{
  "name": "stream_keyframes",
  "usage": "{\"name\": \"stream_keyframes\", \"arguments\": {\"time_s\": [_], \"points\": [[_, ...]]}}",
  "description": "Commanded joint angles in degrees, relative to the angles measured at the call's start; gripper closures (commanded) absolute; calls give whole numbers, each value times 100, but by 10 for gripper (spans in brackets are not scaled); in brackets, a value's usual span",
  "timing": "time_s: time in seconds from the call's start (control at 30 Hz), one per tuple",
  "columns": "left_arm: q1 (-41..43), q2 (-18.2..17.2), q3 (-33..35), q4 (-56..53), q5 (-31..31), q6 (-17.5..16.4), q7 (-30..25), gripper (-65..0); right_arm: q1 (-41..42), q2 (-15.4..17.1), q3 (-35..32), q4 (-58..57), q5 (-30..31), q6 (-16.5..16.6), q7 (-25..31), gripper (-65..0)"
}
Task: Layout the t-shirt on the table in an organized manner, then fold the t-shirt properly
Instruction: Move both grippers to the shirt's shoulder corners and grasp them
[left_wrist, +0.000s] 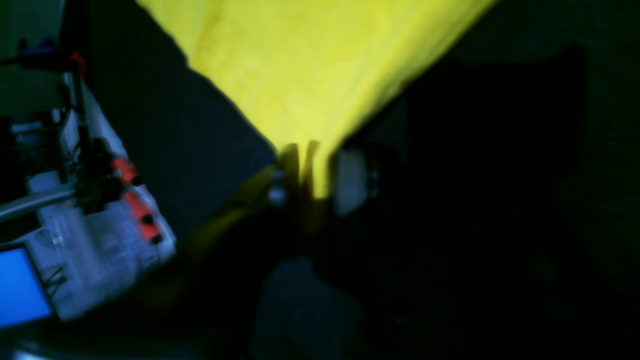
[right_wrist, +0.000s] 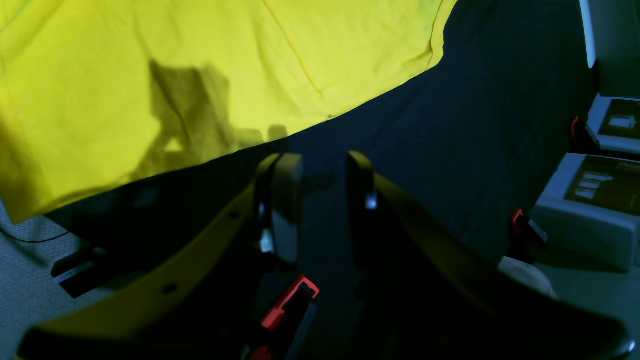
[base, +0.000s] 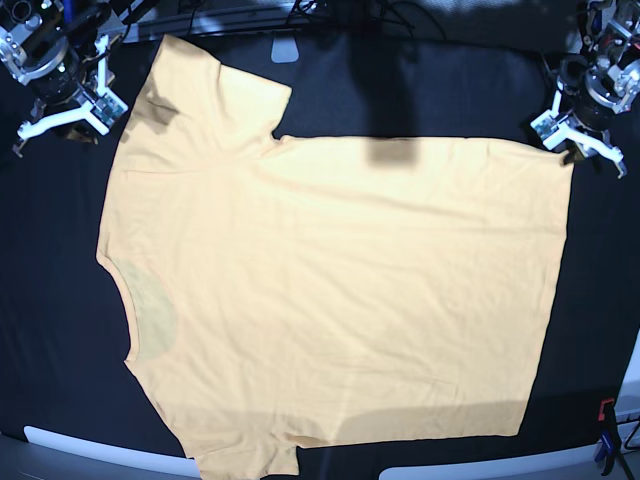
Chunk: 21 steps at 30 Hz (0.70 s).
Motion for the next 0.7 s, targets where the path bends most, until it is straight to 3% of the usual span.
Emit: {"name": "stream_keyframes", "arguments": {"time_s": [0.0, 0.17, 0.33, 0.5, 0.67], "points": [[15, -81, -24, 35, -9, -55, -28, 0, -15, 105, 52, 101, -39, -50, 70, -154], [15, -81, -24, 35, -9, -52, -105, 0, -15, 411, 52, 101, -50, 83, 96, -302], [15, -81, -24, 37, -7, -55, -452, 0, -15, 726, 50, -7, -212, 81, 466, -301], [11, -81, -26, 35, 20, -52, -431, 0, 35, 730, 44, -428, -918, -179, 1150, -300], [17, -79, -26, 35, 186, -46, -431, 0, 470, 730, -409, -1102, -1499, -197, 1185, -299]]}}
